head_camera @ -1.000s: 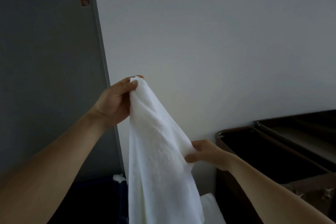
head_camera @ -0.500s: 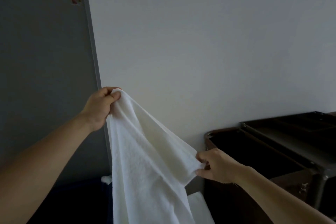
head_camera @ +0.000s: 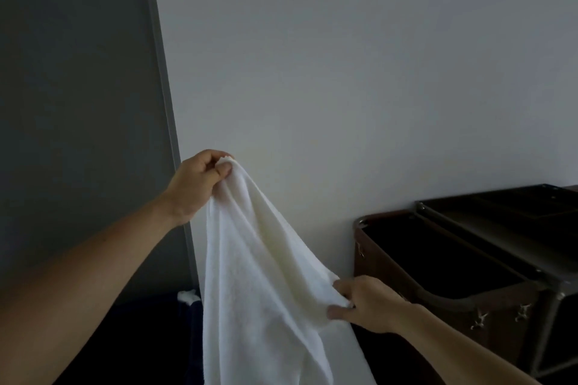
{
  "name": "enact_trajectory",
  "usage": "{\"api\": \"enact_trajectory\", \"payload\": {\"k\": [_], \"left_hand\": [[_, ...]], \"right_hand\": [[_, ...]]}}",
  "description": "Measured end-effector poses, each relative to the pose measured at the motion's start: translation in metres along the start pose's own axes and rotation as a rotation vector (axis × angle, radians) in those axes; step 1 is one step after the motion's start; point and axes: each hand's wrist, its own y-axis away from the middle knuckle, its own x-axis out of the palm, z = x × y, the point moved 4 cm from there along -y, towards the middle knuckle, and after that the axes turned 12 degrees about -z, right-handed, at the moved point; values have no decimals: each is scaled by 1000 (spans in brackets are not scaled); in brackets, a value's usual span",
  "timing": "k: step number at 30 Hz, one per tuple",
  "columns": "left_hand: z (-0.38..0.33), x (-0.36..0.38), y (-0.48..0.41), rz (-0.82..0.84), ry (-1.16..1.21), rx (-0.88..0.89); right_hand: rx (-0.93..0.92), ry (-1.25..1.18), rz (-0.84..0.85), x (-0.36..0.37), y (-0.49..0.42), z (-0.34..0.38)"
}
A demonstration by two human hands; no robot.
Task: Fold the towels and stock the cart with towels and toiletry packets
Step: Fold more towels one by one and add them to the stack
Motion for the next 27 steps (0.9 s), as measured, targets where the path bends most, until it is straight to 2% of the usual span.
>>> {"api": "enact_trajectory", "payload": {"k": [2,4,10,13,15,18,21,24,27], "left_hand": [[1,-18,-9,-79,-170,79],[-9,-36,-26,-167,-316,148],[-102,-73,-99,-376,-530,419],[-147,-90,-123,-453,-548,491],[-156,-98,-132,-451,-617,439],[-150,-103,-135,-401,-655,336],[-143,-103,-132,-454,-437,243],[-137,-98,-129,-435,-162,94],[-141,-93,-129,-424,-69,74]], "right_hand": [[127,-180,-209,-37,-13,-9],[178,-346,-441,-97,-33,-7],[35,-161,-995,-295,-85,76],[-50,-292,-1234,-348,-84,118],[-76,-402,-1224,-358,-84,139],[-128,-423,-1181,-365,-79,158],[-220,-413,-1309,-378,-65,172],[-203,-324,-1270,-379,-59,177],[-188,-368,-1342,-383,-48,172]]}}
